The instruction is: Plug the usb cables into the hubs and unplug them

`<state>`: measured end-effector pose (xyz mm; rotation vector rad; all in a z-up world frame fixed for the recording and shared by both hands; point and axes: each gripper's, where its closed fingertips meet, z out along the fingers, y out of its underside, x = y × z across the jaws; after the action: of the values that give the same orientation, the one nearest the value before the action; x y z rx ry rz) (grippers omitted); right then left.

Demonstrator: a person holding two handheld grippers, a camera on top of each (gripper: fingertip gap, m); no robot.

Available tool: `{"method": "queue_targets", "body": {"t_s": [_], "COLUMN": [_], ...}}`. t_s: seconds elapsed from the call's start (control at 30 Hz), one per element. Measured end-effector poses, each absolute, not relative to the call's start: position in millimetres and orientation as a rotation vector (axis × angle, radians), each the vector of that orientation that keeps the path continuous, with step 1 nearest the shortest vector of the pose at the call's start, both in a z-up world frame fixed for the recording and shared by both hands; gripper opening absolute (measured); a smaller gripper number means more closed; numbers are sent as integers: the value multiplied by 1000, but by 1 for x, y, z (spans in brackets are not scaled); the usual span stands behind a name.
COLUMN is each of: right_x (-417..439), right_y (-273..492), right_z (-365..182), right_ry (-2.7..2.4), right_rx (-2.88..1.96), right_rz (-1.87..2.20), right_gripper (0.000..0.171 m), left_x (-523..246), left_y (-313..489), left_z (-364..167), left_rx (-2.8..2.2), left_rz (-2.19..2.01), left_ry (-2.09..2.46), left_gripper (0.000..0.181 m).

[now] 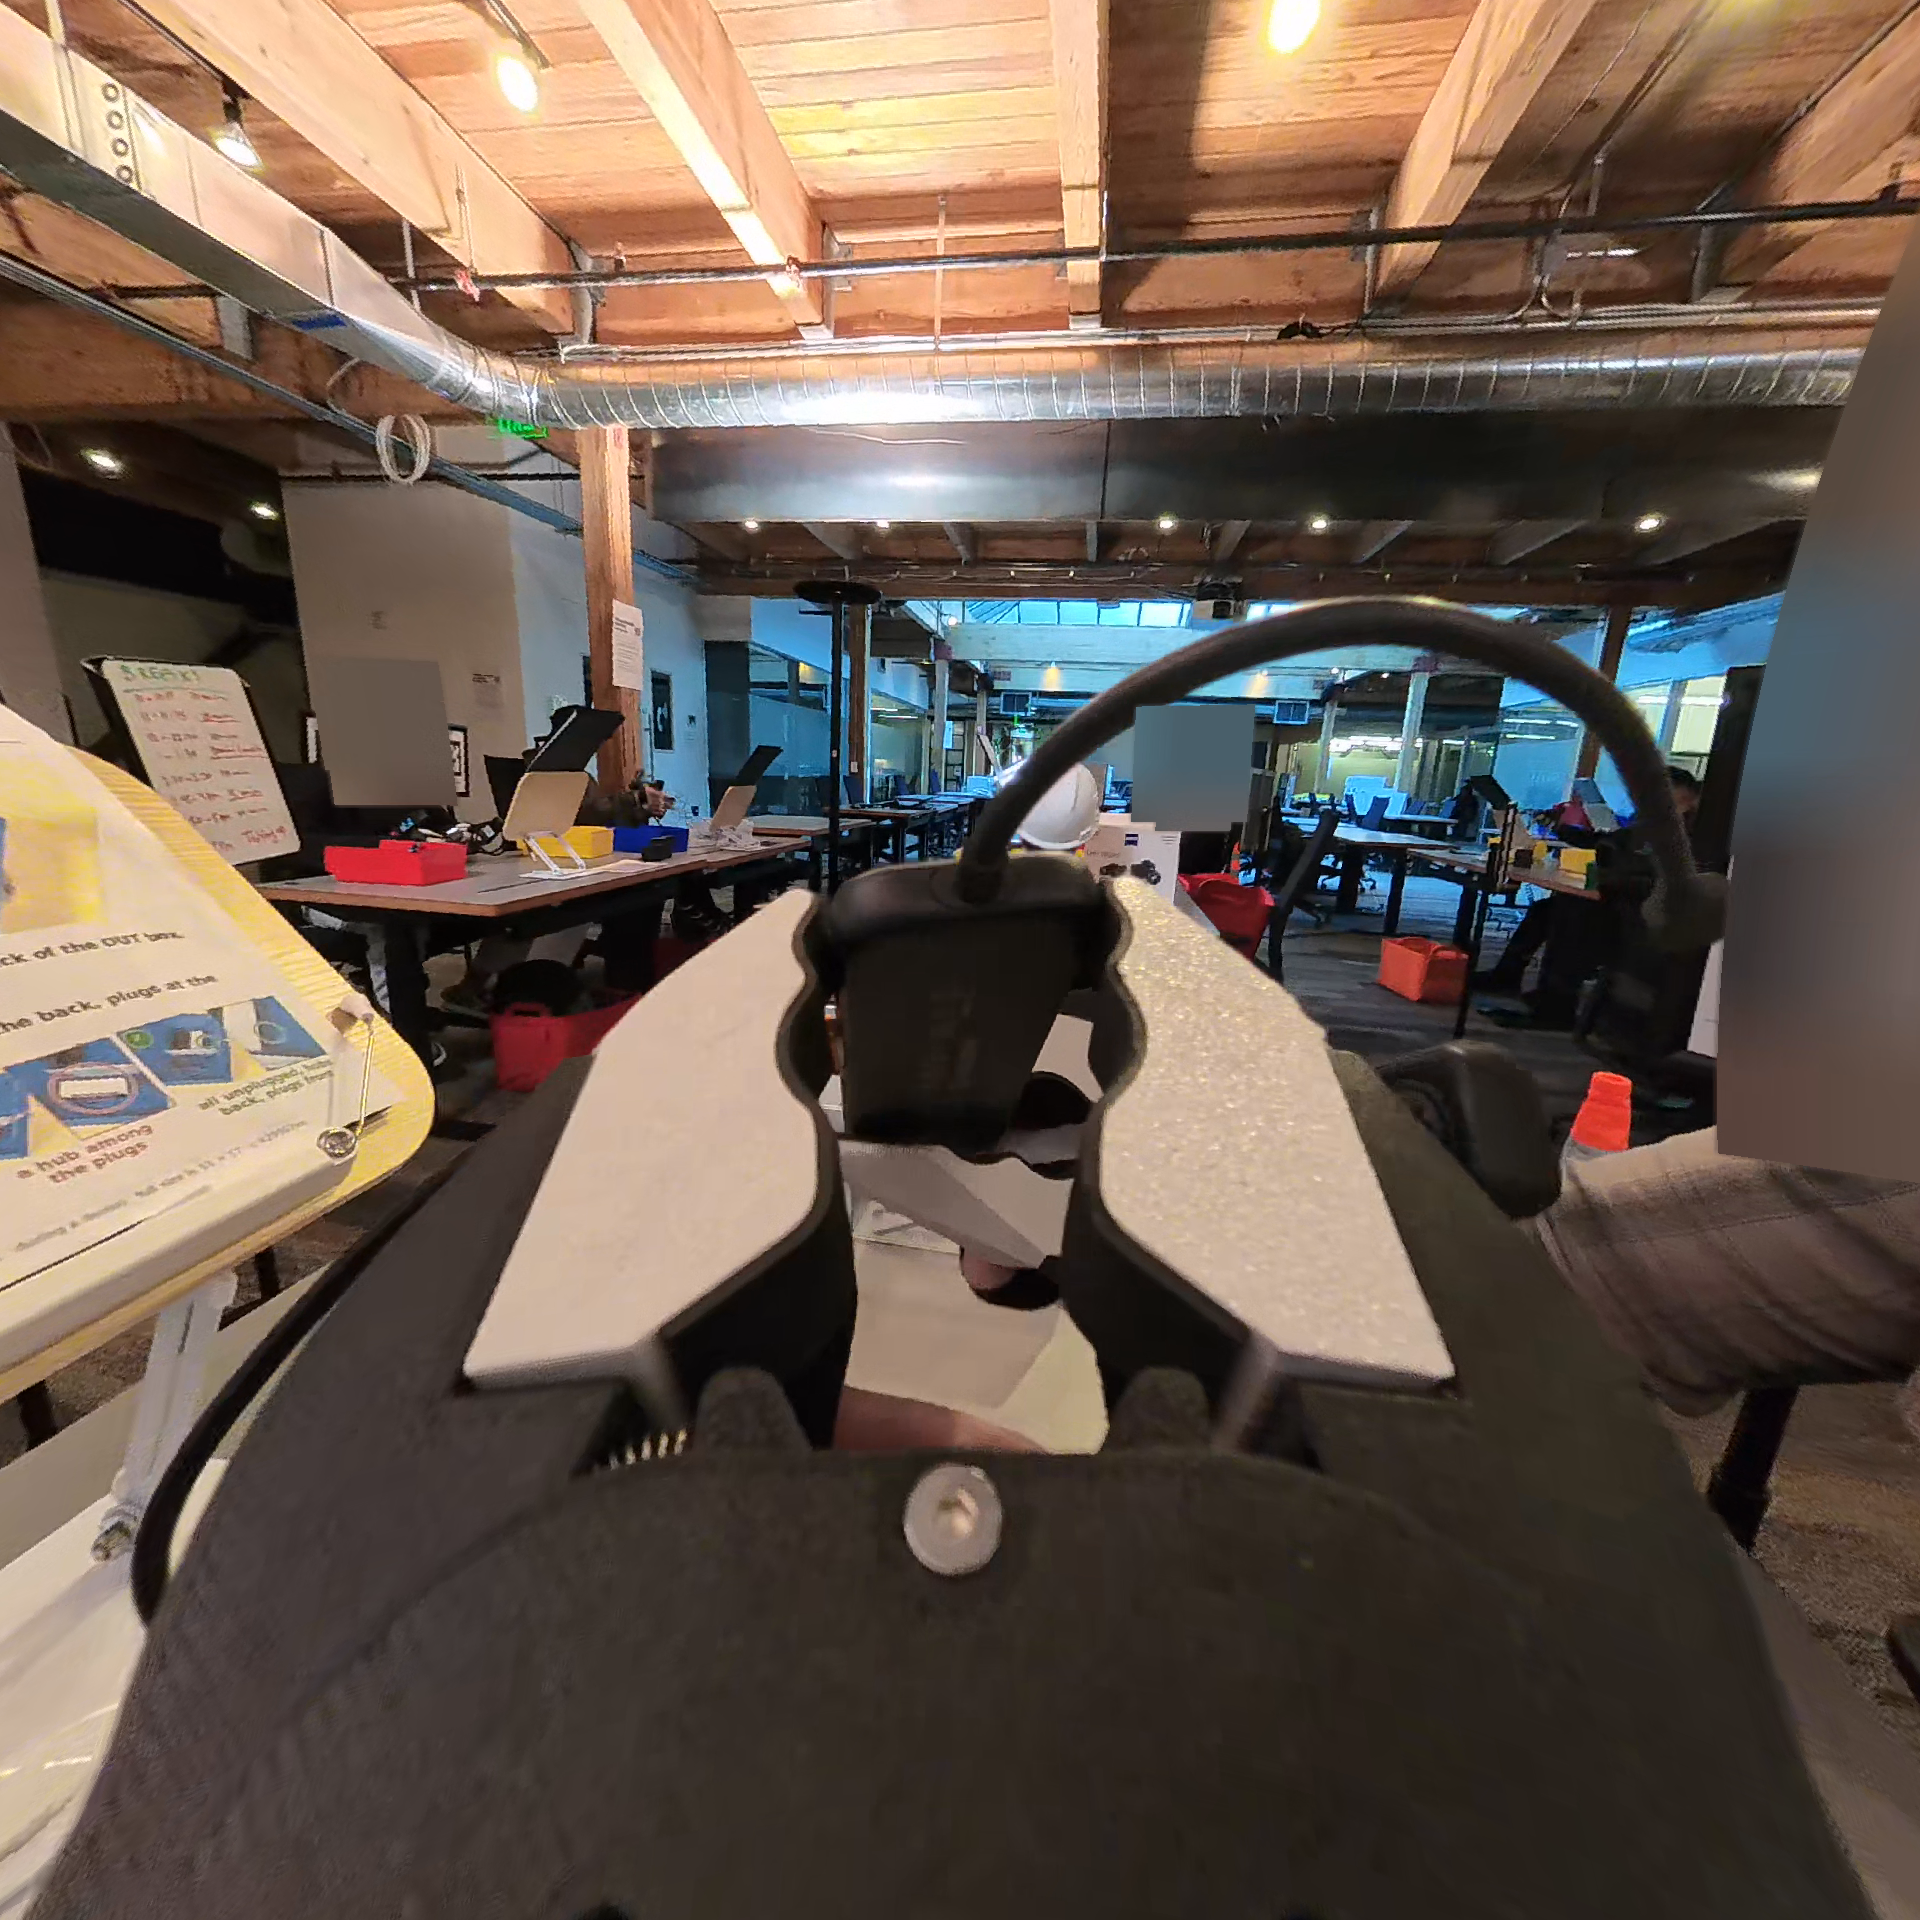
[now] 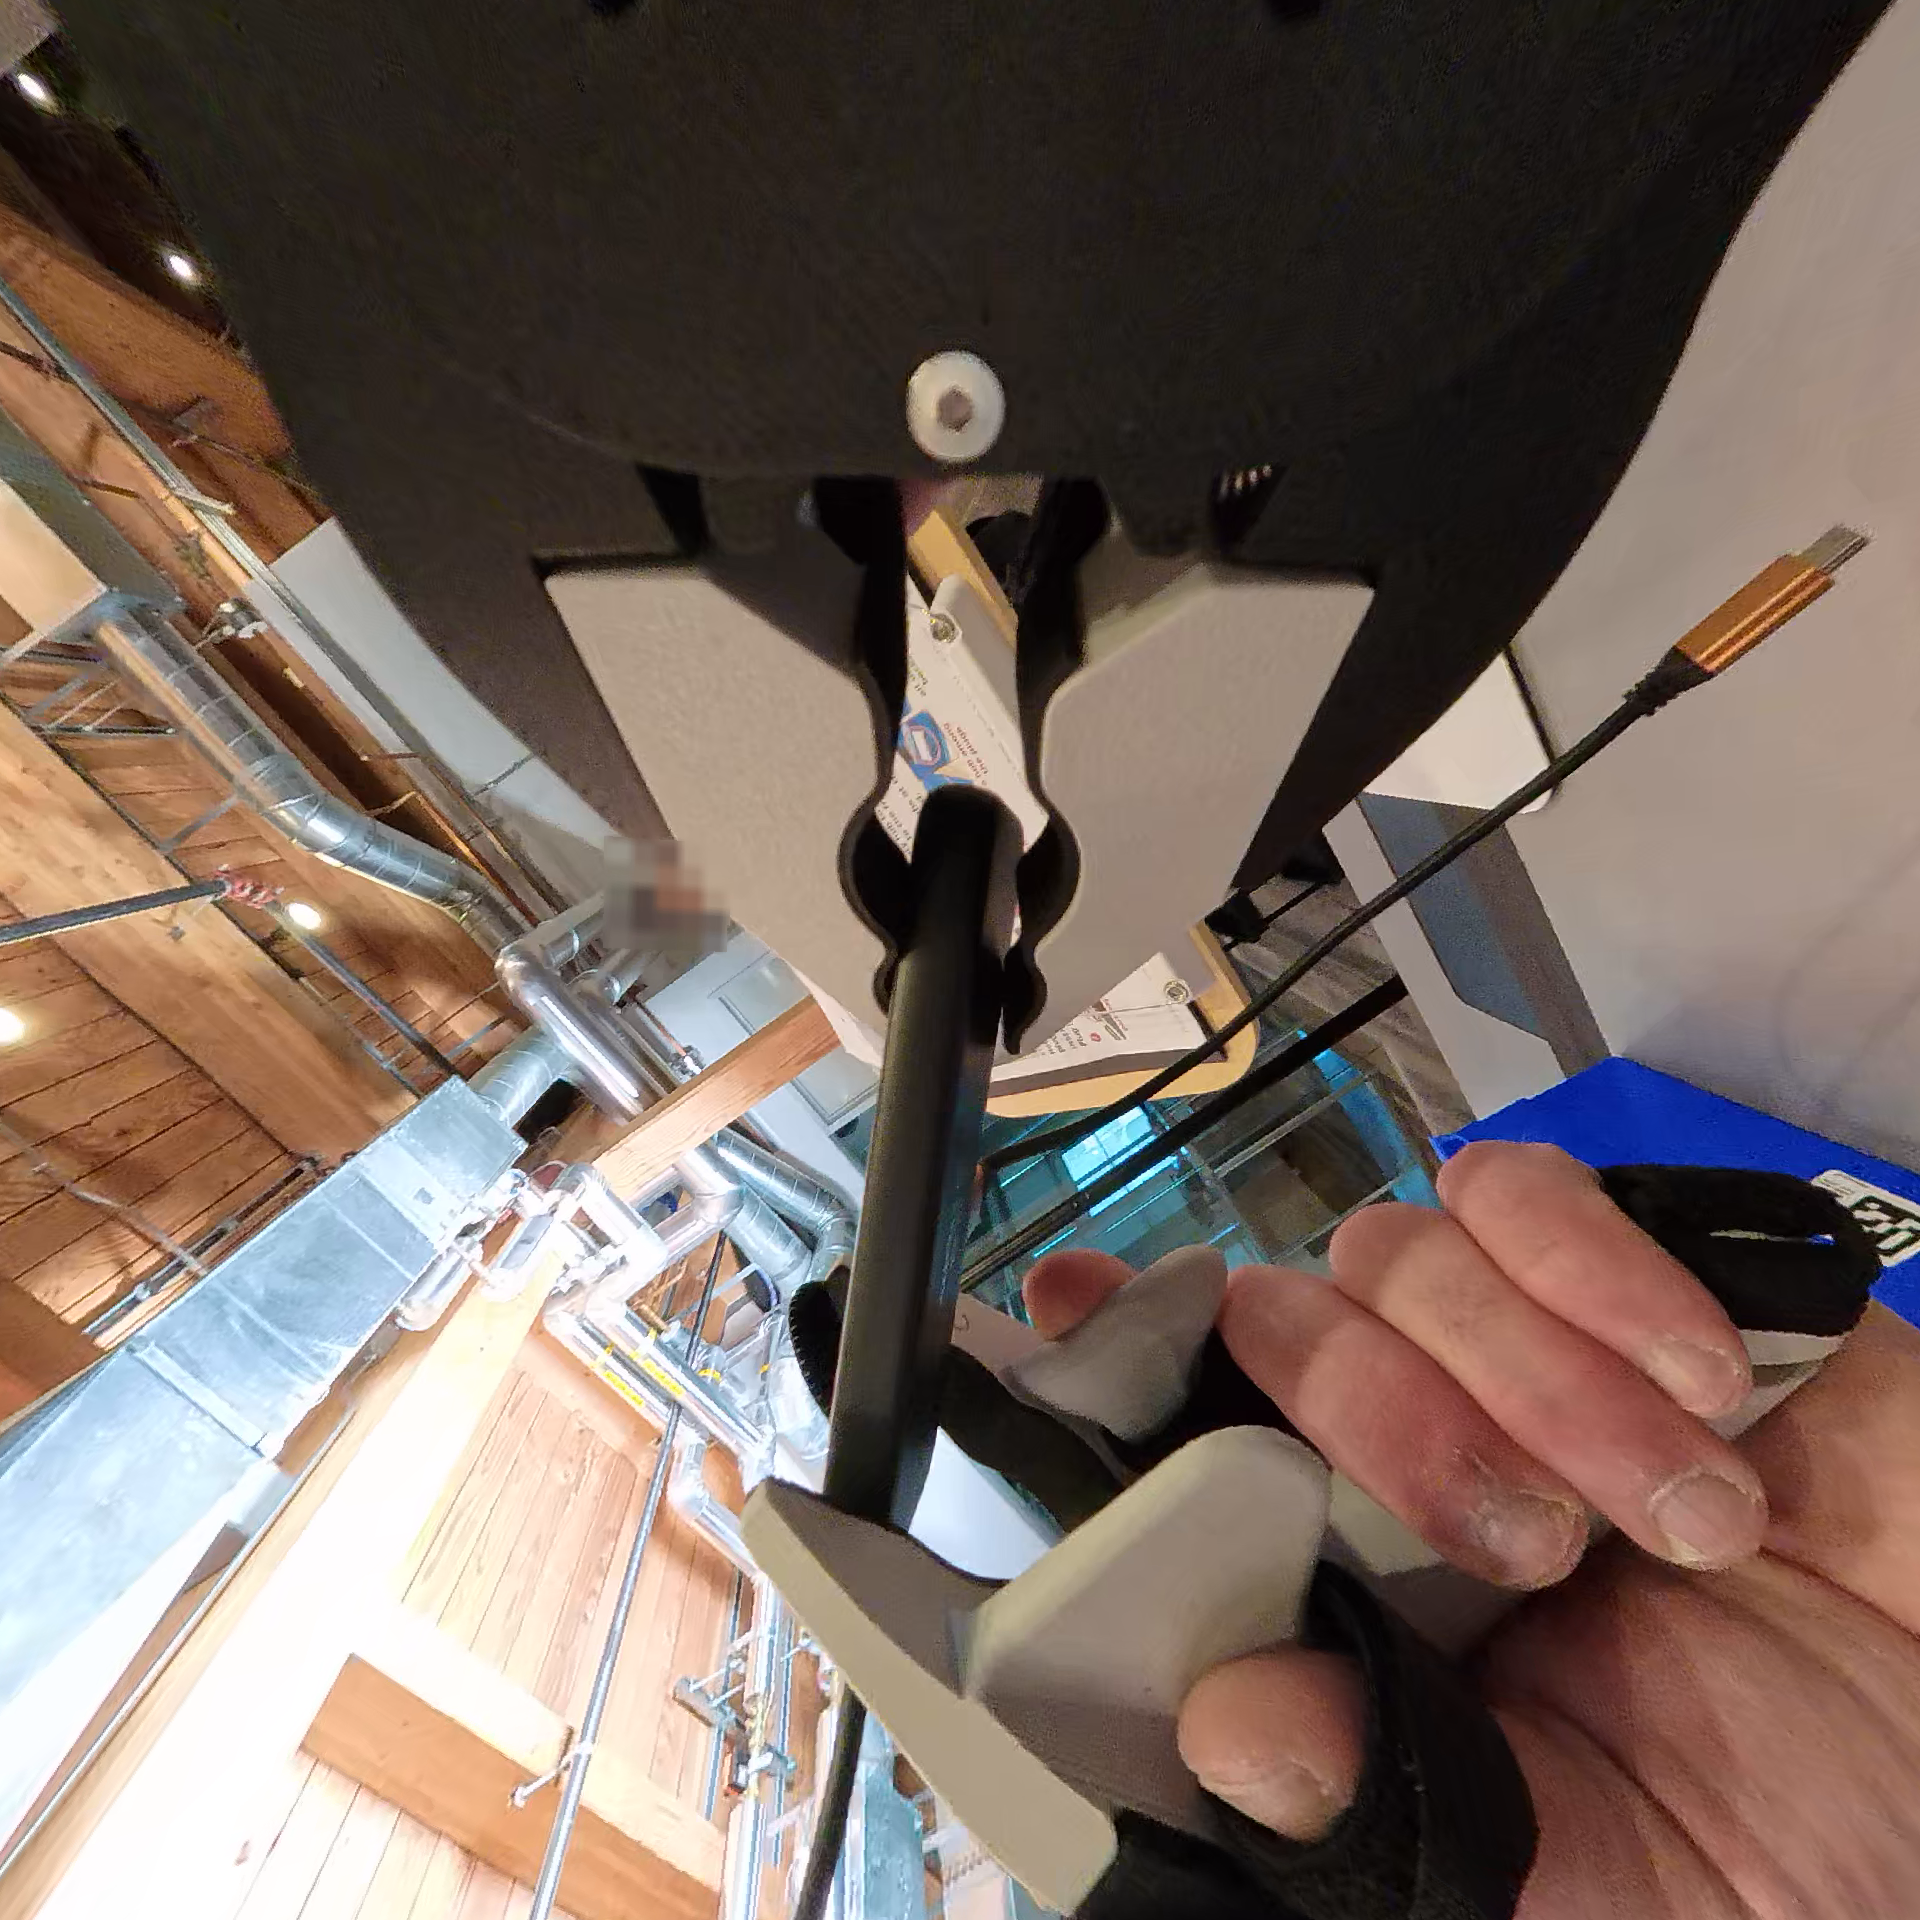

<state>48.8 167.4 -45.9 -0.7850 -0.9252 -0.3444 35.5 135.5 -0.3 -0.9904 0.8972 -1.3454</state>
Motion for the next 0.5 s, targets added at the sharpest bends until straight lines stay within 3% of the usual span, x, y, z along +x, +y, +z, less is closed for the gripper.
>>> {"method": "queue_targets", "body": {"t_s": [0.03,0.5], "right_x": [49,88], "right_y": [168,203], "right_z": [-46,-48], "right_ry": [-930,-924], "right_rx": [-803,-1042], "right_rz": [-333,-356], "right_gripper": [11,9], "left_x": [35,14], "left_y": [136,183], "left_z": [0,-21], "left_rx": [-988,-1106], "left_rz": [-1344,-848], "left_ry": [900,1038], "left_gripper": [47,52]}}
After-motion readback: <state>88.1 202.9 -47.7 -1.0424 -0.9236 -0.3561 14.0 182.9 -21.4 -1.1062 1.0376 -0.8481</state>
